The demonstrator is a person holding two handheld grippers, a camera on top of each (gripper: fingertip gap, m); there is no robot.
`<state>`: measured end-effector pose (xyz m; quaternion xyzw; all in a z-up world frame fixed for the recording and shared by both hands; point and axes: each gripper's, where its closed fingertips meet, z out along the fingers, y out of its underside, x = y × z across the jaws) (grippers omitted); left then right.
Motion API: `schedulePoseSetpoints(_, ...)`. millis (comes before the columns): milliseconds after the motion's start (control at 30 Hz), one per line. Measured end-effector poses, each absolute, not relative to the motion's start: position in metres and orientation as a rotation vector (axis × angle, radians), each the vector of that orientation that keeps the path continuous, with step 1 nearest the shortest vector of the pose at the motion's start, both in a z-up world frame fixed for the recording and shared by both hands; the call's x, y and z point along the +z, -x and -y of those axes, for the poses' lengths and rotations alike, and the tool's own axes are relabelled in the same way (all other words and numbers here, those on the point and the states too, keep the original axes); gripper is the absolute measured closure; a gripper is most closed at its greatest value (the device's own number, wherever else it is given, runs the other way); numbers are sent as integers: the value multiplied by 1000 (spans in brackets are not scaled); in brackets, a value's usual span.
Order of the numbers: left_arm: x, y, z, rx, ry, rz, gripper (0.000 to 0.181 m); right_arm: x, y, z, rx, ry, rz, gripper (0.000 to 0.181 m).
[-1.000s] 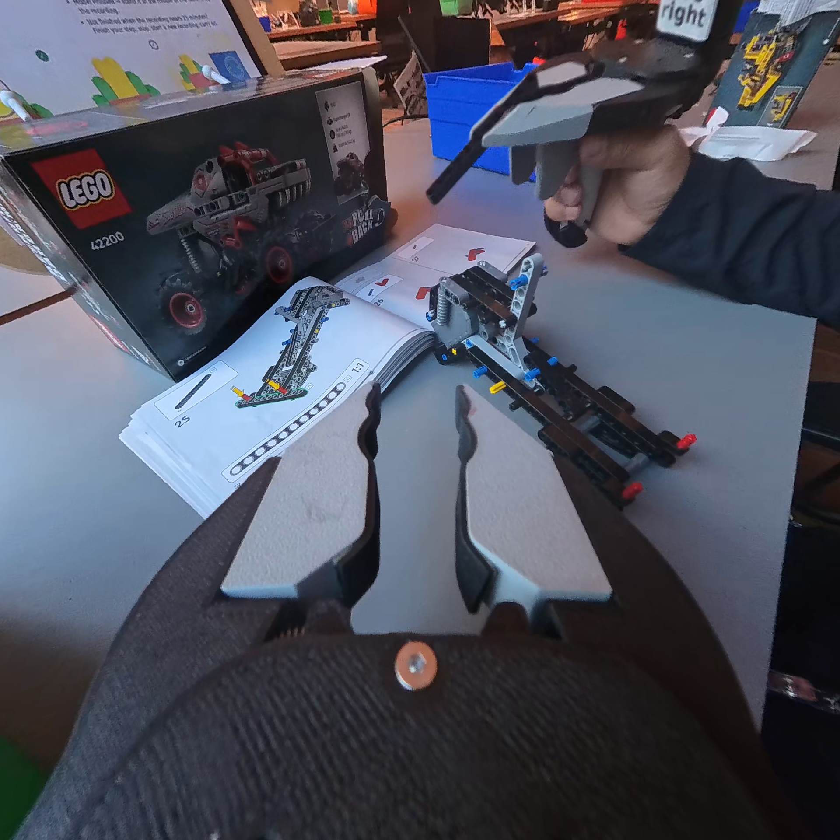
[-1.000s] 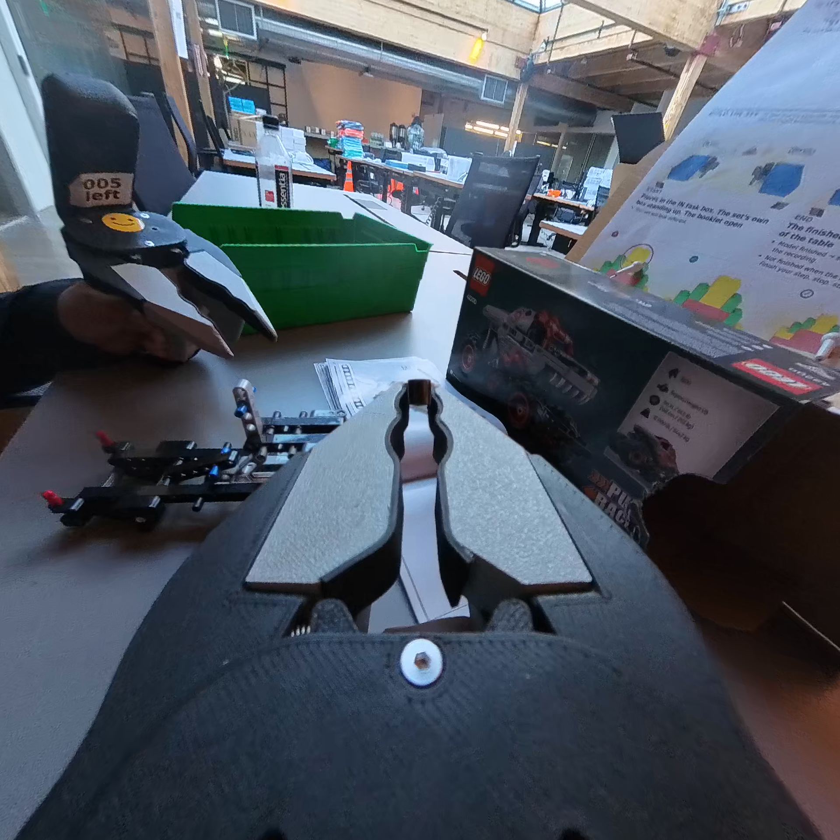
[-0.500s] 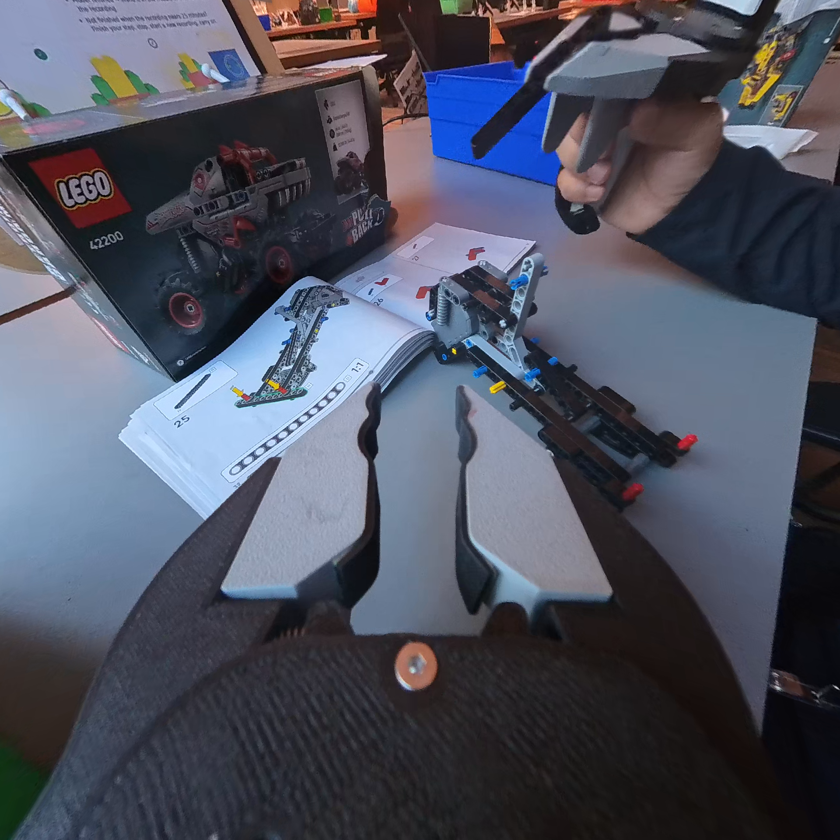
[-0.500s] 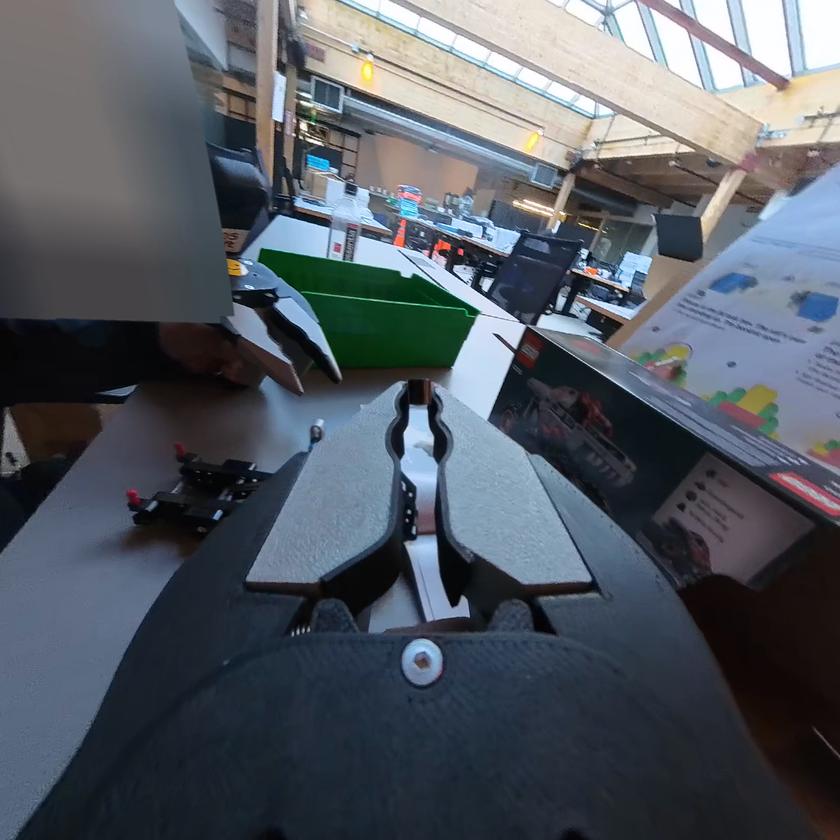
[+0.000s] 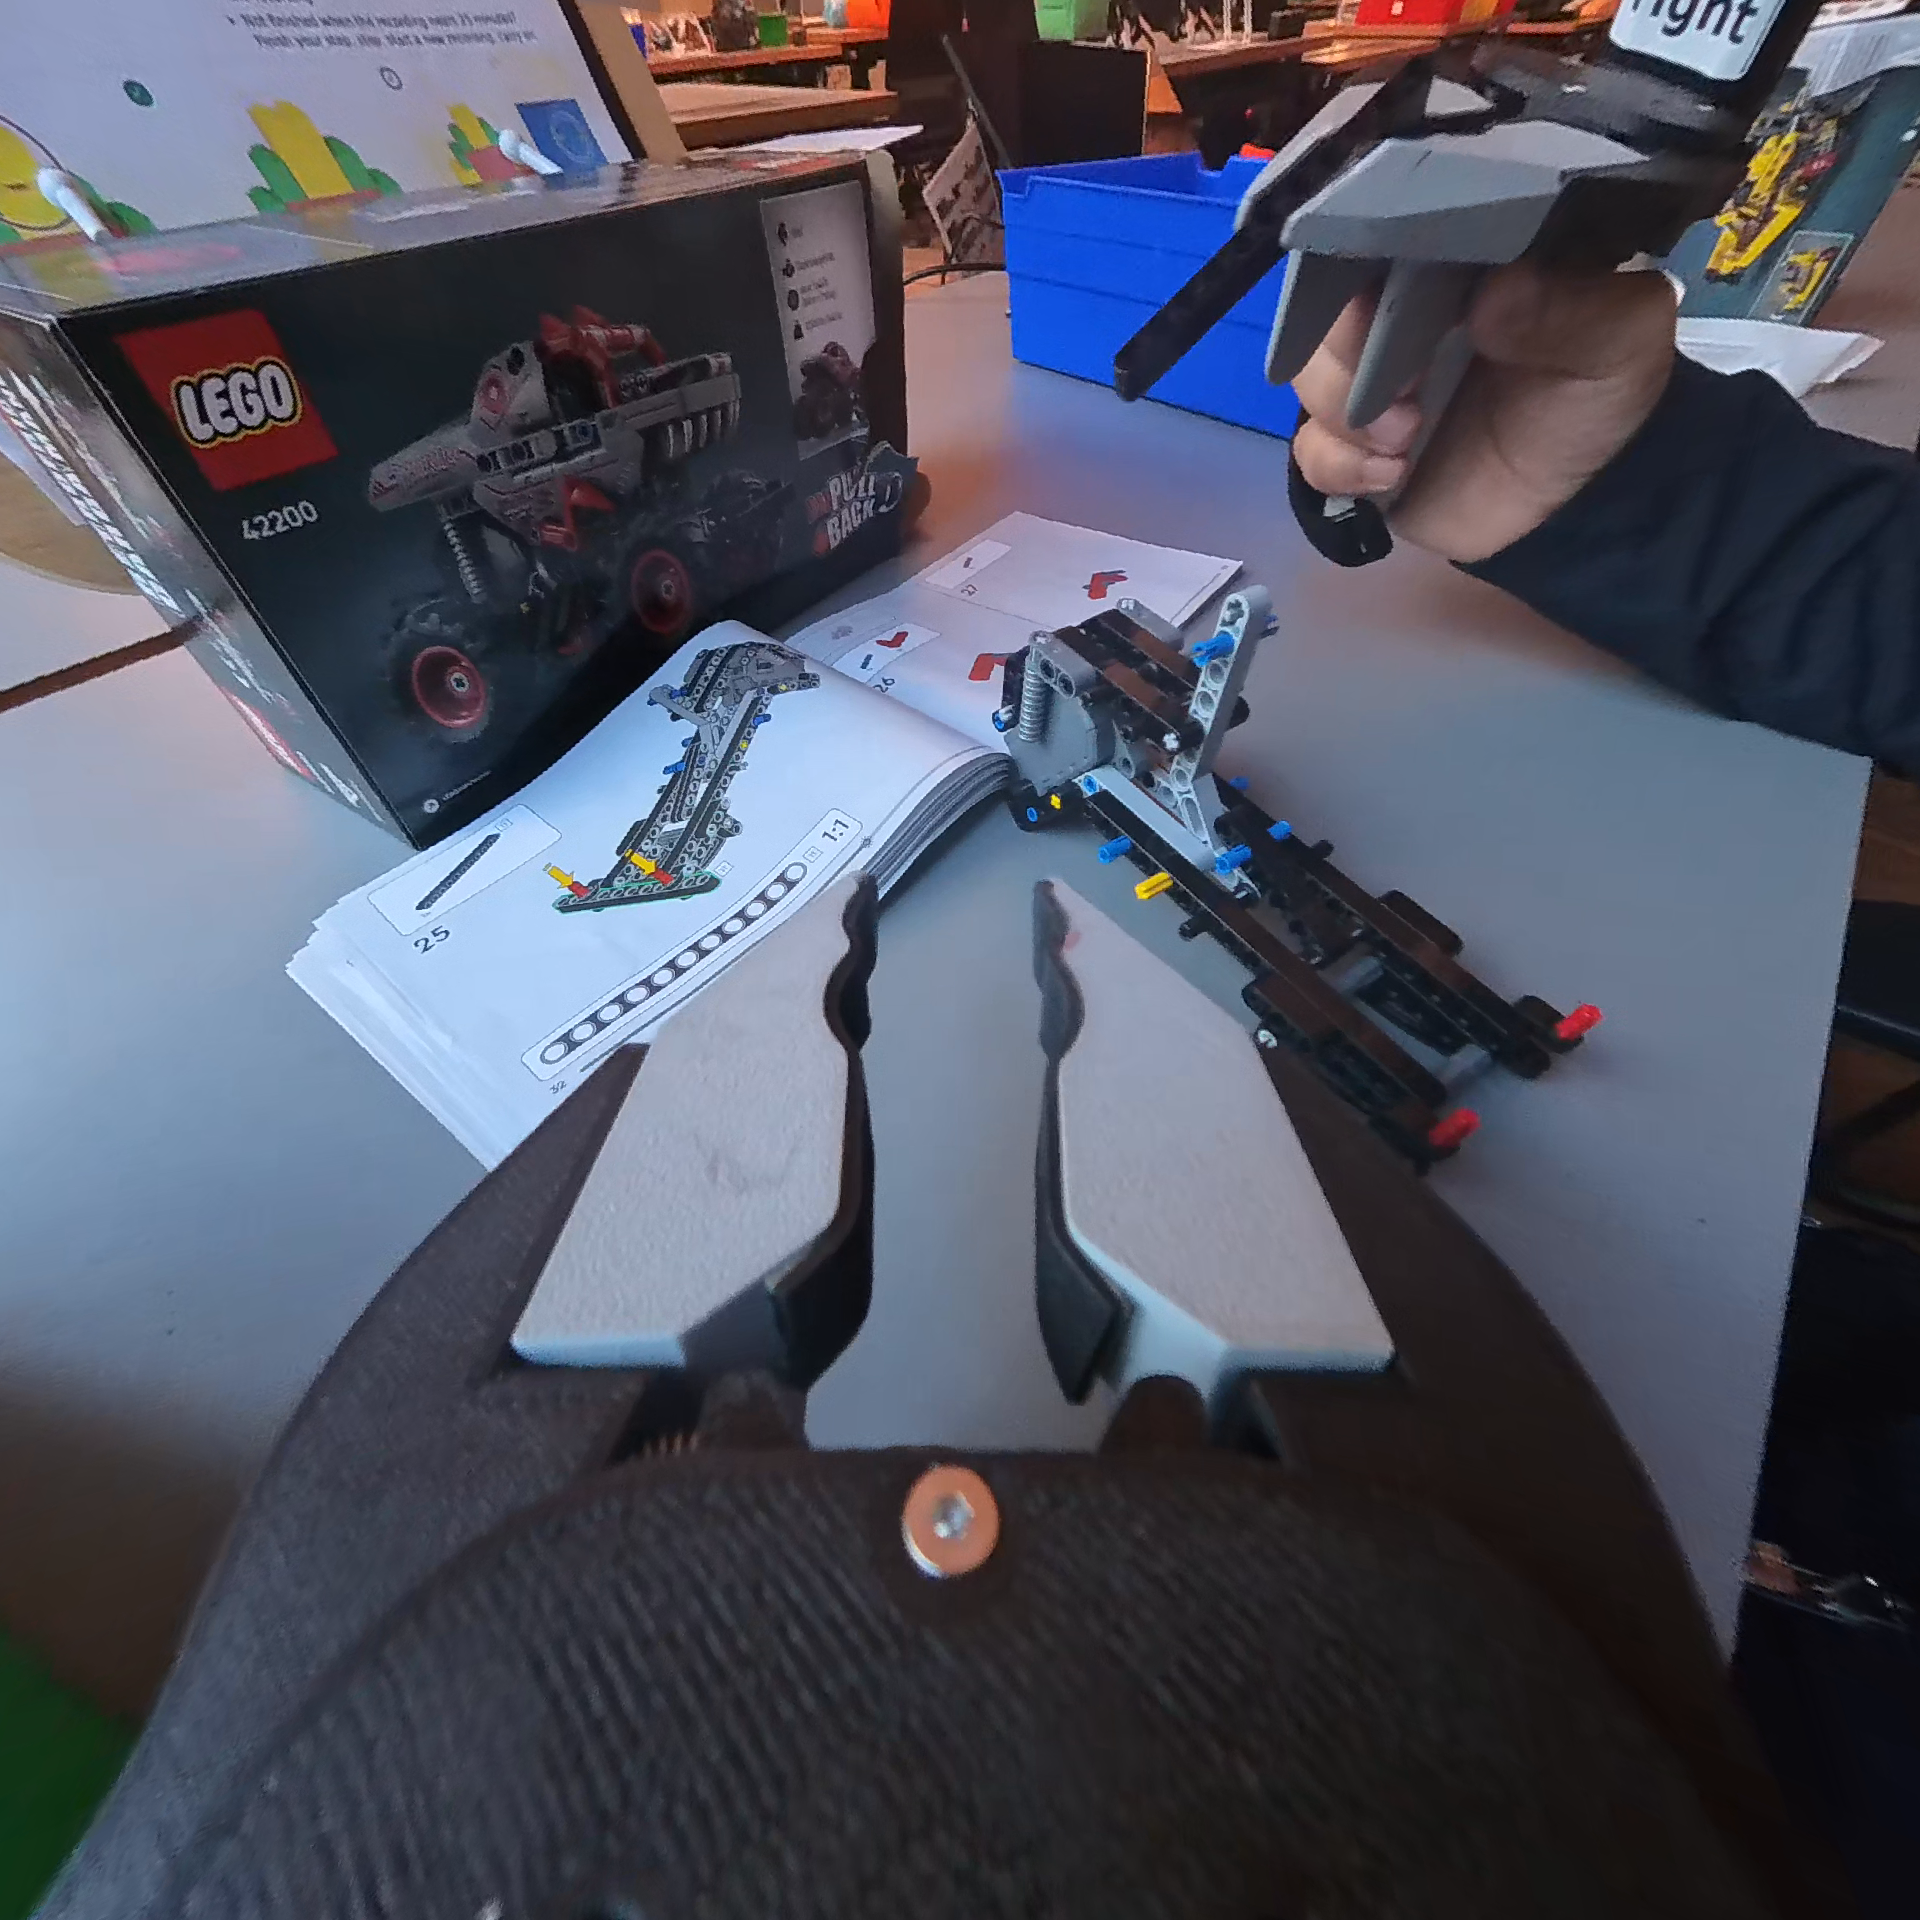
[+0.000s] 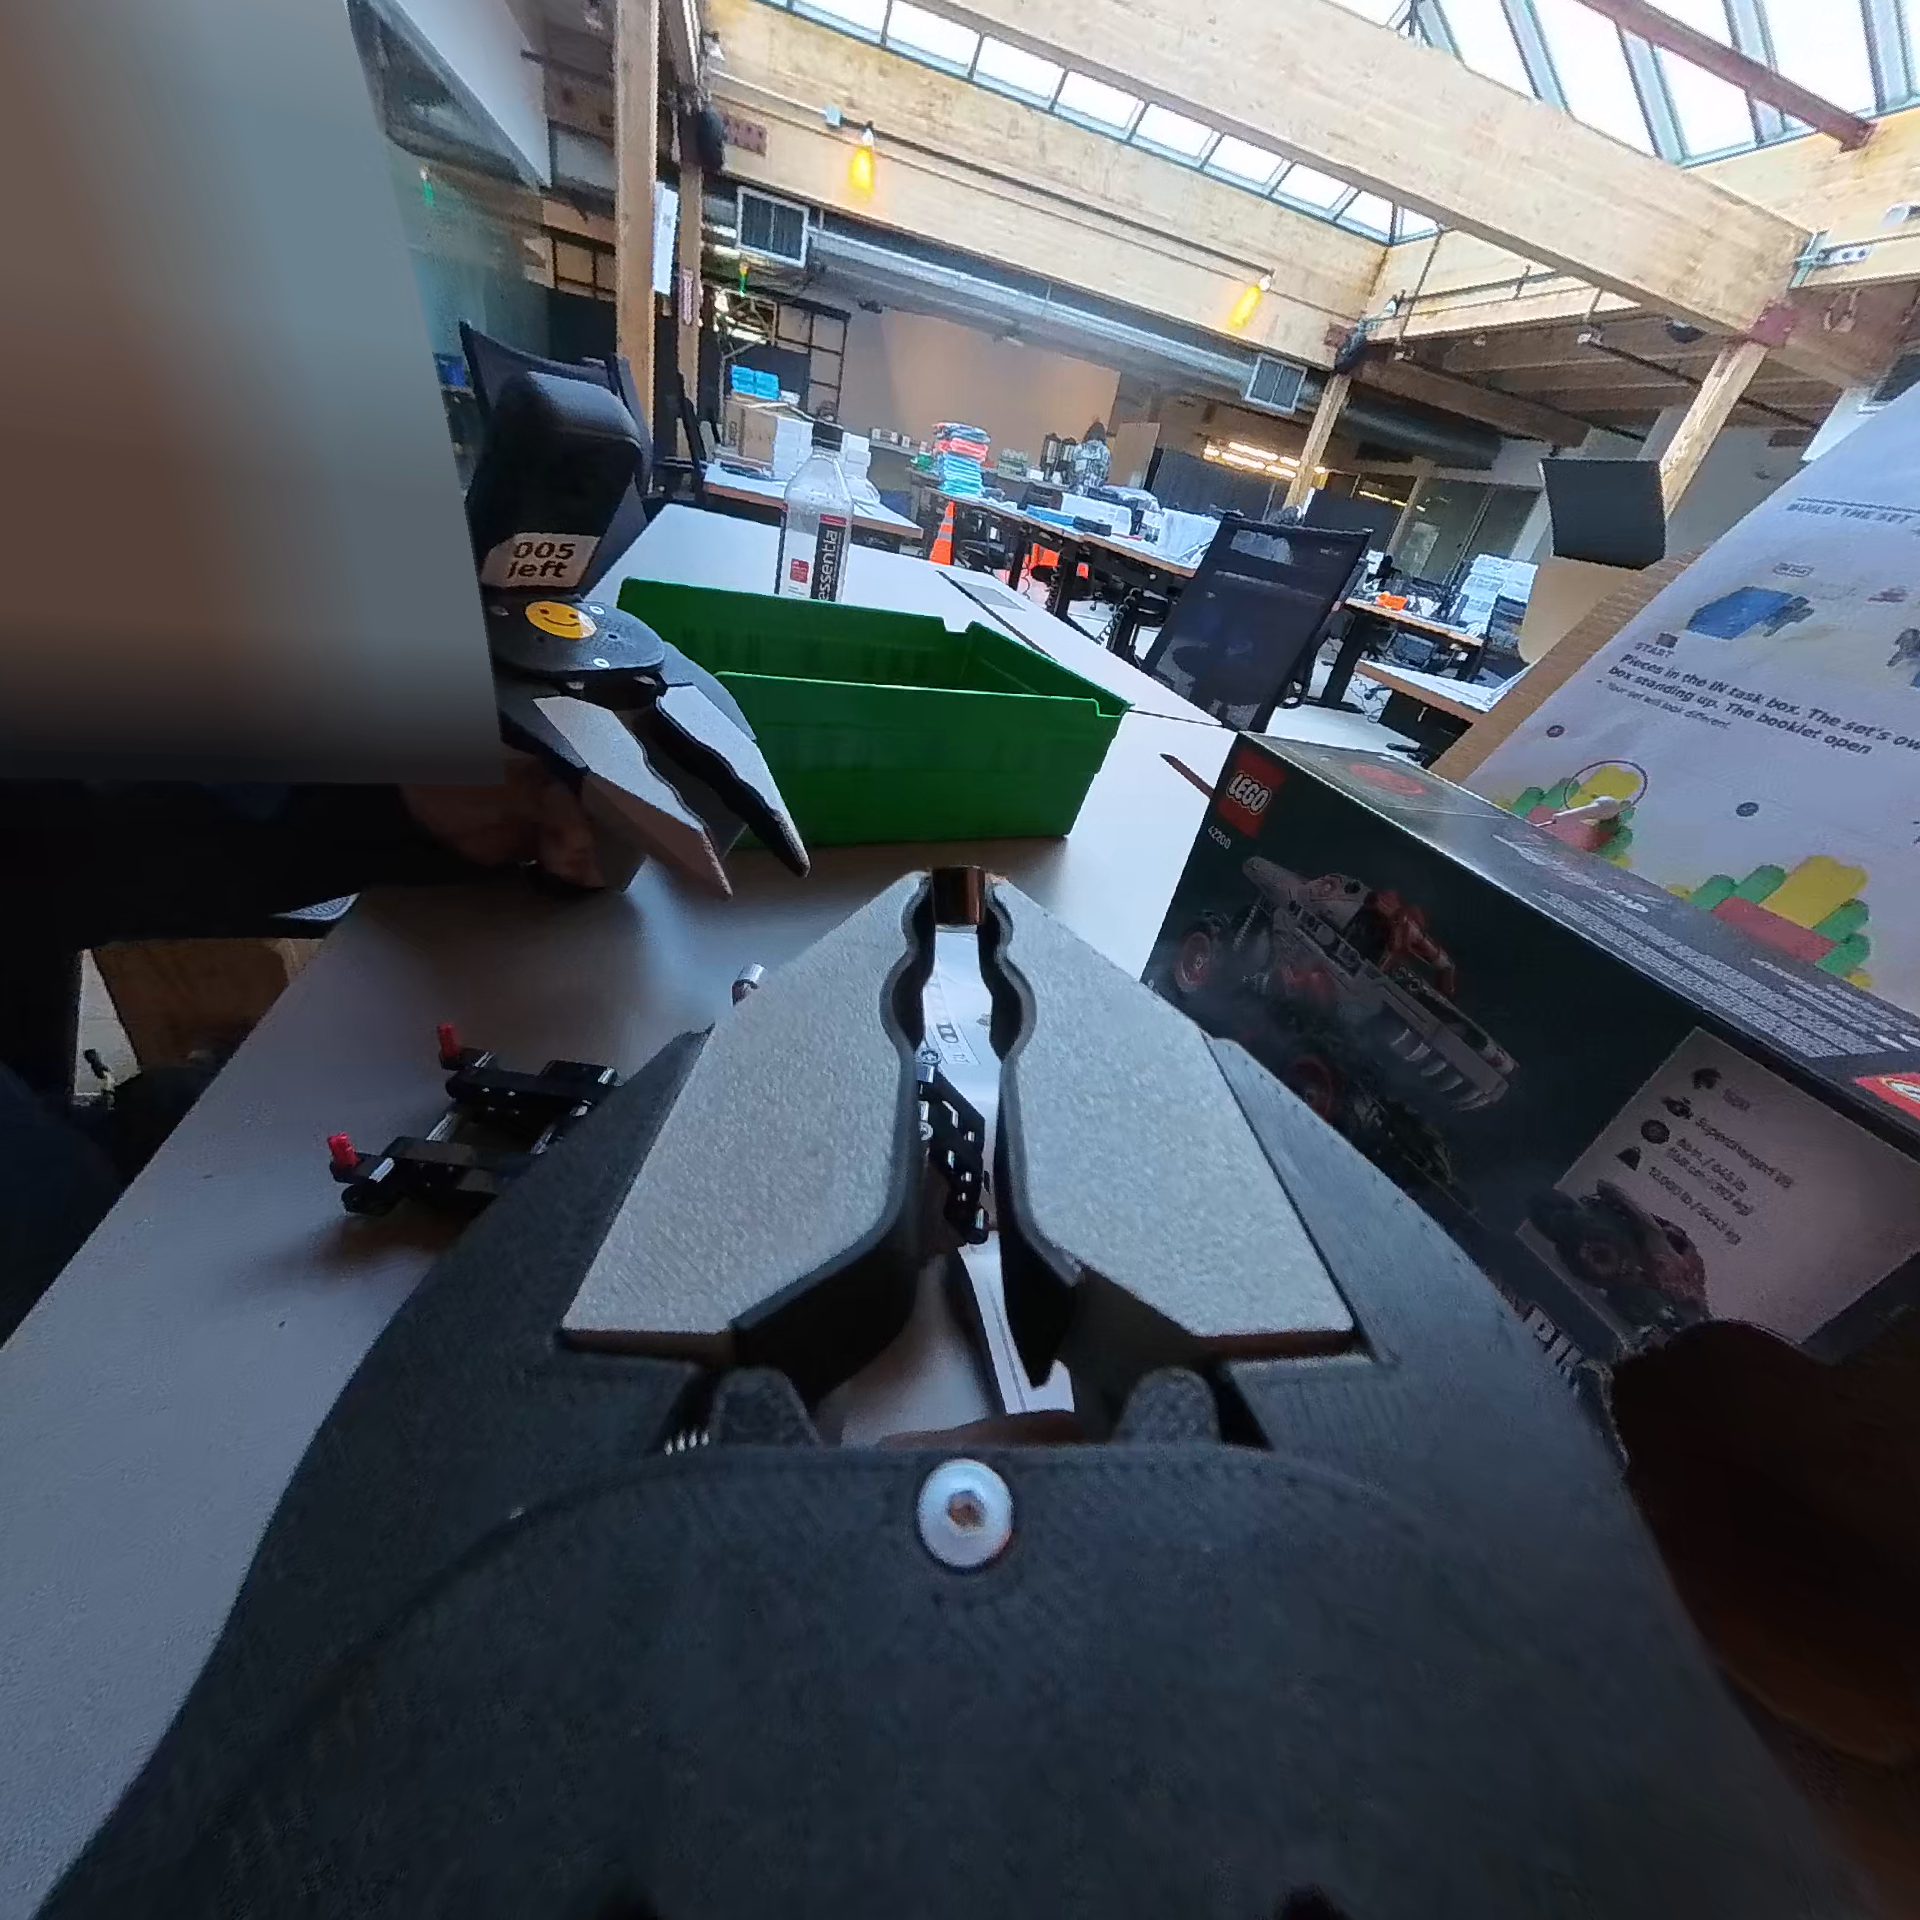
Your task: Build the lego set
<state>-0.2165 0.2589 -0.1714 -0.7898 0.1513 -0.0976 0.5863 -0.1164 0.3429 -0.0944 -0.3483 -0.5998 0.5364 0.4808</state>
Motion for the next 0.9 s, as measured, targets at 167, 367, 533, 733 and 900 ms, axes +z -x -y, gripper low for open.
schedulePoseSetpoints(167,-173,215,-259,-218,1848,-367,155,-97,118,-343,1306,860,1472,177)
schedulePoseSetpoints(367,-173,215,-259,-221,1848,-368,155,-96,119,-339,1316,849,1476,177)
schedulePoseSetpoints(533,-172,214,-258,-225,1842,-374,155,-89,116,-326,1379,796,1476,177)
schedulePoseSetpoints(733,-175,208,-255,-238,1853,-417,155,-85,116,-310,1467,764,1487,177)
schedulePoseSetpoints(900,-178,201,-253,-241,1860,-466,156,-87,119,-292,1509,739,1528,177)
